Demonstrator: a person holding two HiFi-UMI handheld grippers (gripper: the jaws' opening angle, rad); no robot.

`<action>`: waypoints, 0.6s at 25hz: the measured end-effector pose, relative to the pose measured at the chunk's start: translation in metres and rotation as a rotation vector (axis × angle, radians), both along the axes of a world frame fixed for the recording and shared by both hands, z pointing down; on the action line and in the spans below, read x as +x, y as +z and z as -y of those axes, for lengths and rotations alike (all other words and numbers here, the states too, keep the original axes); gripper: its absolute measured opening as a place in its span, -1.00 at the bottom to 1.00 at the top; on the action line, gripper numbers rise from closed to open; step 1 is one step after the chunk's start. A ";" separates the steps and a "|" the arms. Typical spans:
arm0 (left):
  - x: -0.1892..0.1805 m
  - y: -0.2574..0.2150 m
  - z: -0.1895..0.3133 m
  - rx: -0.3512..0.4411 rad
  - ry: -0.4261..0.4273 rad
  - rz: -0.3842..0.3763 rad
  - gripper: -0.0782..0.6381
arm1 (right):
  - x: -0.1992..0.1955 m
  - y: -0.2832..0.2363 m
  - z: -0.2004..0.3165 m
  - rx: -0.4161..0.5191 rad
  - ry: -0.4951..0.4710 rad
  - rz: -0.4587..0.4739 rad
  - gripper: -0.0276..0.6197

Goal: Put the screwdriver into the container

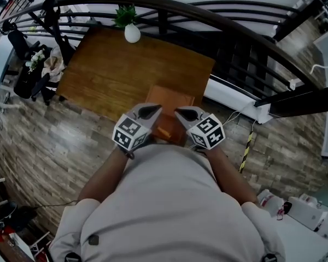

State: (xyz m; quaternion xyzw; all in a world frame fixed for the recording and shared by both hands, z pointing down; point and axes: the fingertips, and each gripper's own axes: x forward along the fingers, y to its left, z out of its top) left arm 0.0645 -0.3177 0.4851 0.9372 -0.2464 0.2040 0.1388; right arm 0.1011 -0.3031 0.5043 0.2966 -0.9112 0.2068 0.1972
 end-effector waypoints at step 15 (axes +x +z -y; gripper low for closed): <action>0.013 -0.029 -0.010 -0.023 0.064 -0.088 -0.77 | 0.003 -0.038 0.003 0.079 0.031 0.141 -0.89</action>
